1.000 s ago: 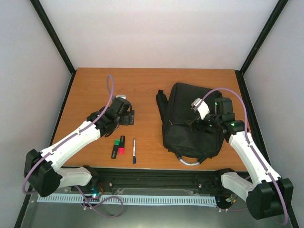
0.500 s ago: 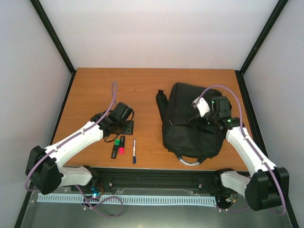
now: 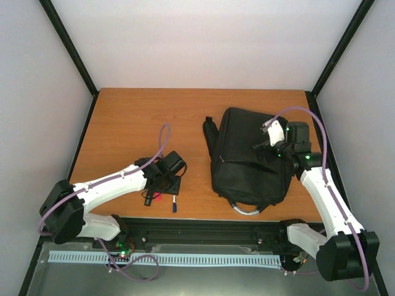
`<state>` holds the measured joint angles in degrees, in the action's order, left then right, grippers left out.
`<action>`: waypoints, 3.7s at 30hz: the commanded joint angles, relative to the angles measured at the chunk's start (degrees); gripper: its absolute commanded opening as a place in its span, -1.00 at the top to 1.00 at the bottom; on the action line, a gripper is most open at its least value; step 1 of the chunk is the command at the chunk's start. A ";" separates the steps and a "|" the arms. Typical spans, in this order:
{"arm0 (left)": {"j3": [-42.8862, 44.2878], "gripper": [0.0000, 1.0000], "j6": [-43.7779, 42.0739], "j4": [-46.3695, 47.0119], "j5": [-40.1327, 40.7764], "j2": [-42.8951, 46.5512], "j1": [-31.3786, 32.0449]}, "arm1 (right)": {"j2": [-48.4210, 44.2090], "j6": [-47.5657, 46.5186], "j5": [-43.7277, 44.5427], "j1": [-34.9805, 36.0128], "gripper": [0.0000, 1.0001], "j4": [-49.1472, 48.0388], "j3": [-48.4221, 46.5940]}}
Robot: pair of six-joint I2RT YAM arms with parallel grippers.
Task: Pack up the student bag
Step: Pick up the stationery from the center of the board.
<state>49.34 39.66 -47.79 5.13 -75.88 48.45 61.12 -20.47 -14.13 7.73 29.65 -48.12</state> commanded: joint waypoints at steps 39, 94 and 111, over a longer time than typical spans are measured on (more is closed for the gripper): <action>0.67 0.61 0.87 6.65 -2.10 -13.27 5.96 | -10.76 -1.74 -16.45 -5.34 -0.81 -3.38 4.62; 7.54 0.98 -8.83 -0.57 -3.30 -10.73 10.88 | -2.69 -19.10 -8.56 -5.44 -0.70 10.75 -3.71; 11.22 0.98 -9.44 17.63 -17.97 -3.38 10.88 | -0.93 -34.02 5.22 -2.08 -0.38 5.58 5.99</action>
<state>57.28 30.17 -37.56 -8.99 -77.36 58.83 61.06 -50.28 -13.74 3.62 39.55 -43.83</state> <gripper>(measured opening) 0.093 0.692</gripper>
